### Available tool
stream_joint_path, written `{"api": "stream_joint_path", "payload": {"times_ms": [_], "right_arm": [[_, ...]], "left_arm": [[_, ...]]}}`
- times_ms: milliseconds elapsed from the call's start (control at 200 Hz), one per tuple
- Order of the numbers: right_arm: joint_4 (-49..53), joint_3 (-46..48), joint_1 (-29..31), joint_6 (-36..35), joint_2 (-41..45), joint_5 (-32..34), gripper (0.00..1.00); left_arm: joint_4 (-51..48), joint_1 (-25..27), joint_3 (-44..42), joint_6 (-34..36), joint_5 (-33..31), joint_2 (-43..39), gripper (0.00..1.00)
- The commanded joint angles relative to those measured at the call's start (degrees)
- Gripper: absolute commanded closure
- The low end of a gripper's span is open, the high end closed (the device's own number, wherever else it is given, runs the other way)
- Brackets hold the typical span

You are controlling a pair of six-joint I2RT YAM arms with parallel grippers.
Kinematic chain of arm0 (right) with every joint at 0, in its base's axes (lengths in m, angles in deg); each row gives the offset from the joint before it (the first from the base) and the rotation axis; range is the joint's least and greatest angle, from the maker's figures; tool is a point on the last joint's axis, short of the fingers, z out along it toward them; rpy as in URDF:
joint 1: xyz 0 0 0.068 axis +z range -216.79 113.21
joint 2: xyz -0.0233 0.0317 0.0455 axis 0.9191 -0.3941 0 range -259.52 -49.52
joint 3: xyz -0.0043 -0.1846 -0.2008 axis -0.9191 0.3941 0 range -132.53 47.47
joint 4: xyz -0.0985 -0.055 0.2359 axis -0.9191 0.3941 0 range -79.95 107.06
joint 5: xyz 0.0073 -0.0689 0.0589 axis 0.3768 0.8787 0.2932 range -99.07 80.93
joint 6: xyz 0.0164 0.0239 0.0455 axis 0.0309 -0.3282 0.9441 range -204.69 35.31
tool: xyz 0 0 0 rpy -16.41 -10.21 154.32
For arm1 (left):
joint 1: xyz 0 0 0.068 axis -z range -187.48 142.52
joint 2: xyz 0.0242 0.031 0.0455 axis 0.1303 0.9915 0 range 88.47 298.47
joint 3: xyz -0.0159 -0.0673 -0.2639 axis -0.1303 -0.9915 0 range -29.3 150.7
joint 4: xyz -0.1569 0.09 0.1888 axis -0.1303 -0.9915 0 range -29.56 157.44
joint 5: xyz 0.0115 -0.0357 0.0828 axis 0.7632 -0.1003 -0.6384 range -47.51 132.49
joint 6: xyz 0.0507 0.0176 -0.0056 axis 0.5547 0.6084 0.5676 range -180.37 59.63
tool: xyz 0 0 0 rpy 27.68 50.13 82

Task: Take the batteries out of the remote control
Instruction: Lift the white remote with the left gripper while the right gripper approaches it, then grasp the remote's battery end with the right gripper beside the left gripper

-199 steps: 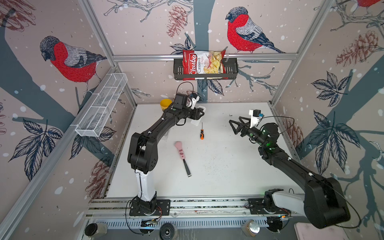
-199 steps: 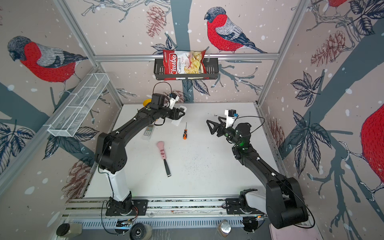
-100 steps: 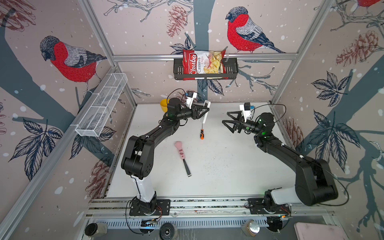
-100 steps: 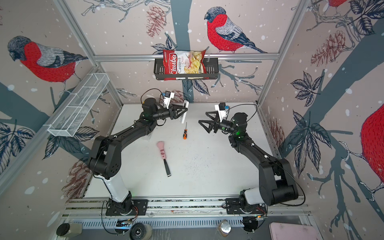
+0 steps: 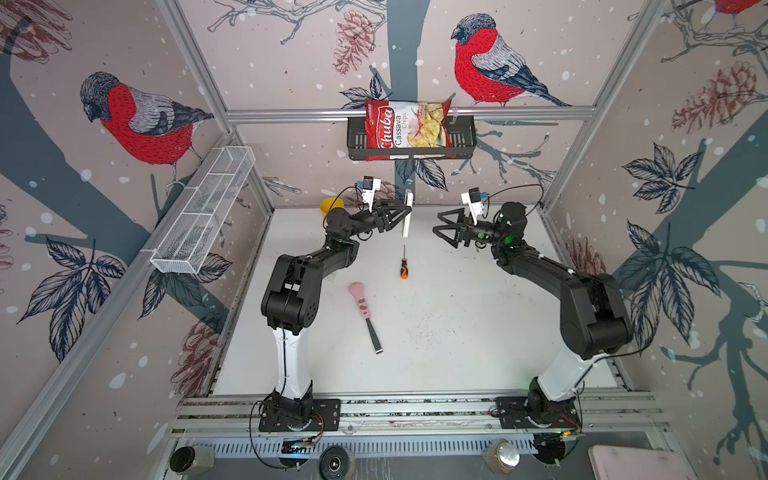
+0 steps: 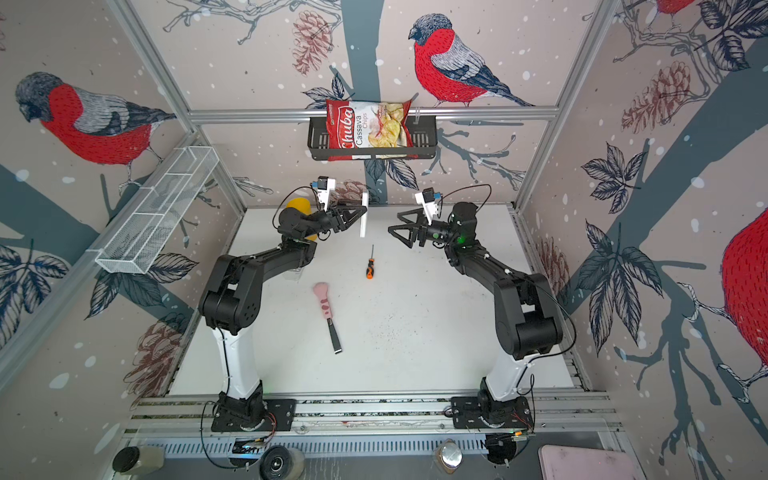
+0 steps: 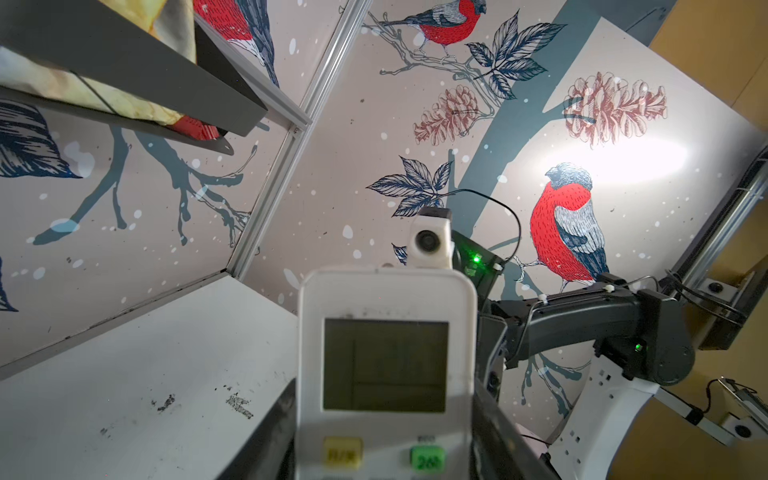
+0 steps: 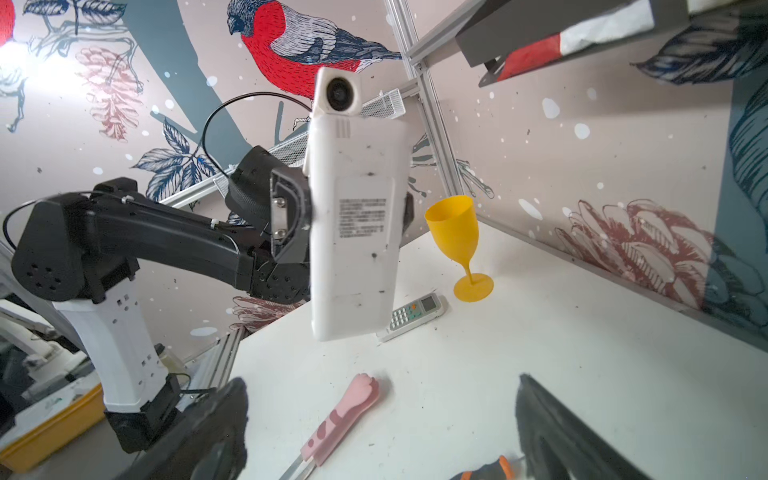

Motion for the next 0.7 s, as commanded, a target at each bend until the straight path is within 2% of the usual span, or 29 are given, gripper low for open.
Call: {"api": "stream_joint_path", "payload": {"times_ms": [0, 325, 695], "right_arm": [[-2.5, -2.9, 1.0, 2.5, -2.3, -2.3, 0.01], [1.3, -12.5, 3.7, 2.0, -8.0, -3.4, 0.01], [6.6, -15.7, 6.2, -2.2, -9.5, -5.6, 0.06]], "left_arm": [[8.0, 0.1, 0.7, -2.8, 0.8, 0.6, 0.59], [8.8, 0.5, 1.1, -3.6, 1.1, 1.9, 0.60], [9.4, 0.5, 1.4, -4.3, 1.6, 2.1, 0.60]]}}
